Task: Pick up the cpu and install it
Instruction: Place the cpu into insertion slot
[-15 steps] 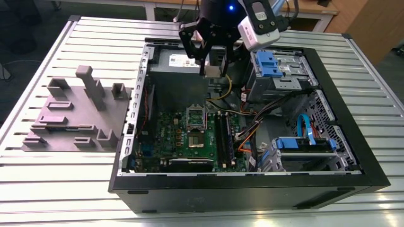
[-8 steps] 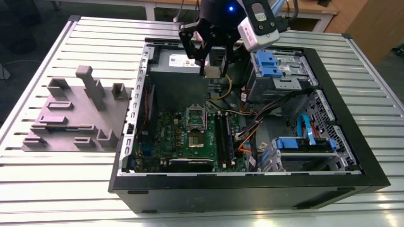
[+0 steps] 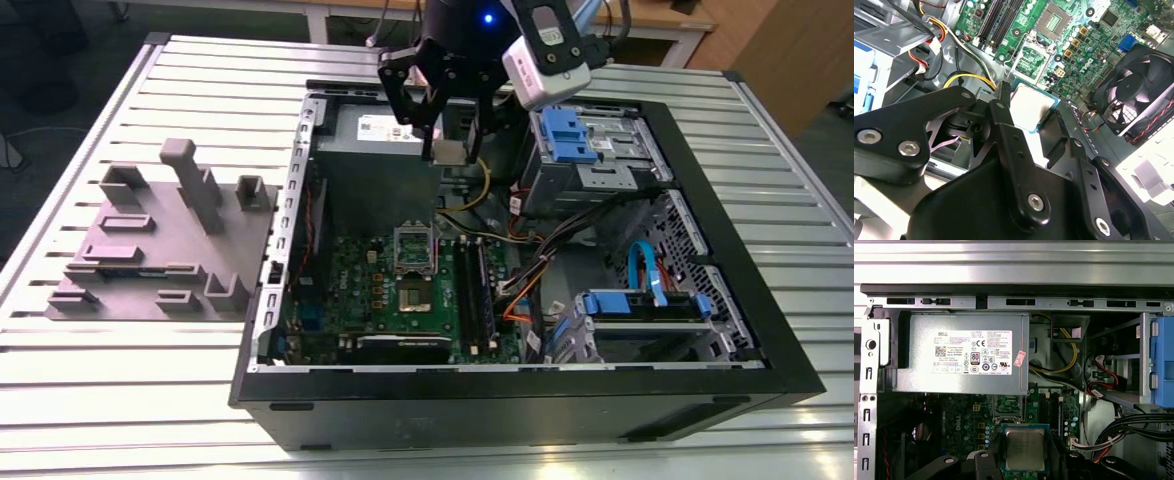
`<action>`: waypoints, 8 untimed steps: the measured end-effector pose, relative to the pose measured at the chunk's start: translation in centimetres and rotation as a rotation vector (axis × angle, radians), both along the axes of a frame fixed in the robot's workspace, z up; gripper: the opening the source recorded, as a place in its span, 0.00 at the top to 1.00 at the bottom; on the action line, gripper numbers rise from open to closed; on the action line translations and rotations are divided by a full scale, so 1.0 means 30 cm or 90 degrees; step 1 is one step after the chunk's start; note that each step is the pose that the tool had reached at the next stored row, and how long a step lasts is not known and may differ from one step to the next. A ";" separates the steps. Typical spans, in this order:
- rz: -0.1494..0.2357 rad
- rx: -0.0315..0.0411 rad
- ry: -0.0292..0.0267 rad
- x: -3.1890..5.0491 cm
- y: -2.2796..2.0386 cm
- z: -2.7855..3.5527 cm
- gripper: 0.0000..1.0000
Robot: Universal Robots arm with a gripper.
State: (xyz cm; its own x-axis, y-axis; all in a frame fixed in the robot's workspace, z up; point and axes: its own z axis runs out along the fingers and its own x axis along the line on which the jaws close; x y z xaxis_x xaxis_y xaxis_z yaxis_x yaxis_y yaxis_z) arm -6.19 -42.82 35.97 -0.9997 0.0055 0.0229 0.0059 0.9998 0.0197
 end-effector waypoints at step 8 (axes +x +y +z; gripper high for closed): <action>0.000 0.0000 0.0000 0.000 -0.025 -0.016 0.53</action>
